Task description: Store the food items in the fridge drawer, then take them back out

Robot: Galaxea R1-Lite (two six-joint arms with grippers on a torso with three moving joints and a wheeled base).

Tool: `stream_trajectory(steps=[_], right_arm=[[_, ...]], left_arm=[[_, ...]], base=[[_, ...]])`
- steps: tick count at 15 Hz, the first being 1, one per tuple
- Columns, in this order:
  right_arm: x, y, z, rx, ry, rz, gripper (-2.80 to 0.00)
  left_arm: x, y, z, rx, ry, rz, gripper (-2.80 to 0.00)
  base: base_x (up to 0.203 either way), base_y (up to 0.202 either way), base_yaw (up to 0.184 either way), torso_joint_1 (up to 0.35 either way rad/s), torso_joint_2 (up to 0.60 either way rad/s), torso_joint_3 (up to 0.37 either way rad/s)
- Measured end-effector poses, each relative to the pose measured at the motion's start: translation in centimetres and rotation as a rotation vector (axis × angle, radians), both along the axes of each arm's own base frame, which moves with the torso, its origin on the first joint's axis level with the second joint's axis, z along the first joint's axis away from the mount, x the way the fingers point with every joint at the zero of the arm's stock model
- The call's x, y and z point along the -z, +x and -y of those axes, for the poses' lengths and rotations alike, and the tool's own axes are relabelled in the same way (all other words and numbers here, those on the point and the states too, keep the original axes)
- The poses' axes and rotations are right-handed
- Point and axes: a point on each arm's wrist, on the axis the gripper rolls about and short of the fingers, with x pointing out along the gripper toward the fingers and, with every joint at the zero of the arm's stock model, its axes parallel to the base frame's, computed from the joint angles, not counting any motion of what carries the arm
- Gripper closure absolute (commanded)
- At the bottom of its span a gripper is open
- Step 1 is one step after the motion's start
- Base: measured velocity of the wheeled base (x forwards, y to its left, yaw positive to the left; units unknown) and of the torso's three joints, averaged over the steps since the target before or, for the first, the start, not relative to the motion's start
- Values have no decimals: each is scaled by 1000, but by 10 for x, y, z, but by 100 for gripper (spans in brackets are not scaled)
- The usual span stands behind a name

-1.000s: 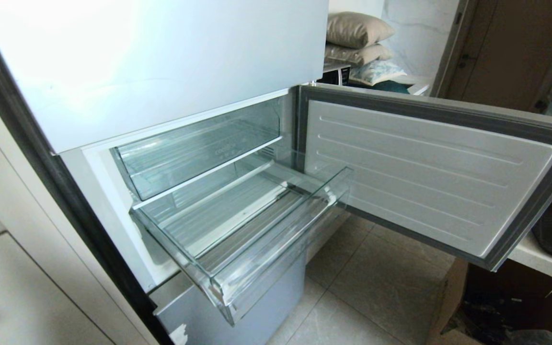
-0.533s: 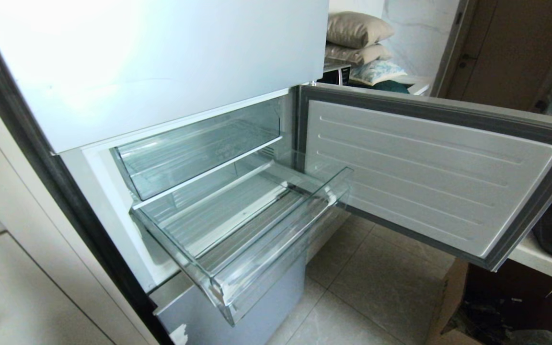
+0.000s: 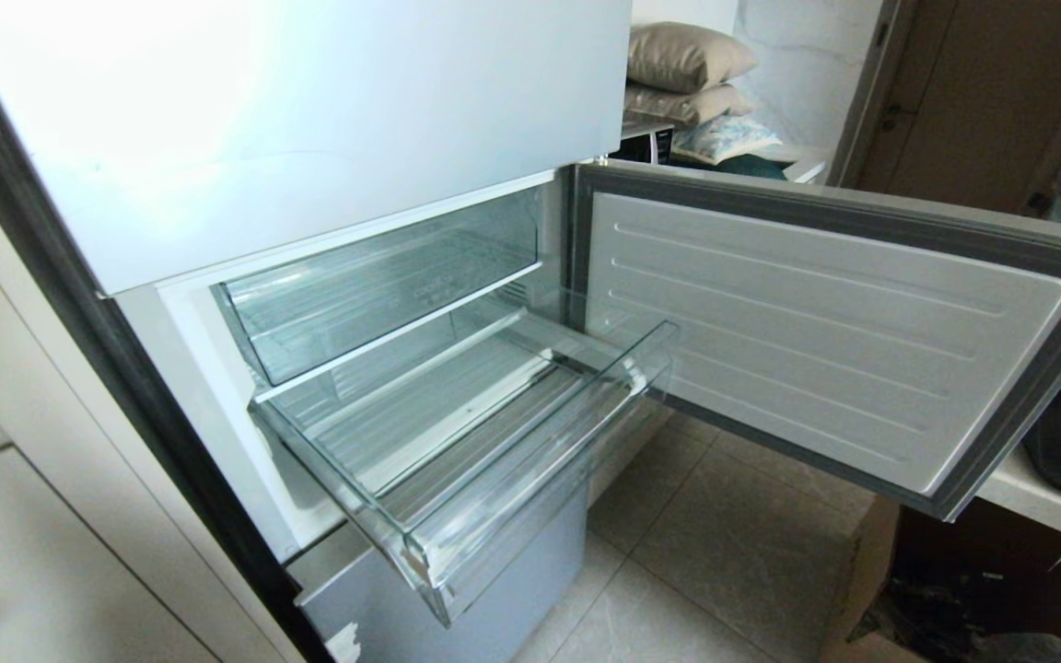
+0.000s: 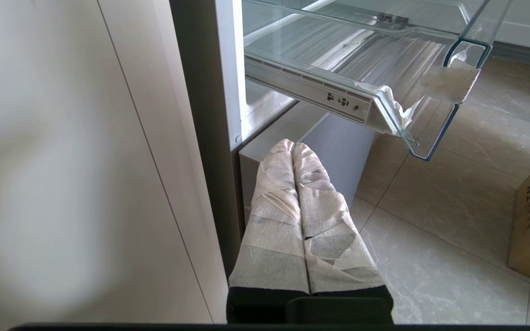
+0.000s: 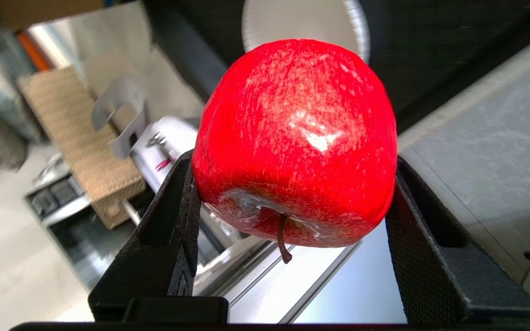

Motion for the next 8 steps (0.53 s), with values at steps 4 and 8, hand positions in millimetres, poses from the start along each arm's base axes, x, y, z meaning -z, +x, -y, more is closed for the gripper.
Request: stream_trajectory(steps=[4,8], right_arm=[[-8,3,4,23,11,-11,0],[5,15,17,9,49,2,0]], left_arm=[[0,0,0,1,0,0,0],[0,0,0,0,0,0,0]], base=[[0,0,0,0,0,0],[0,0,0,0,0,0]])
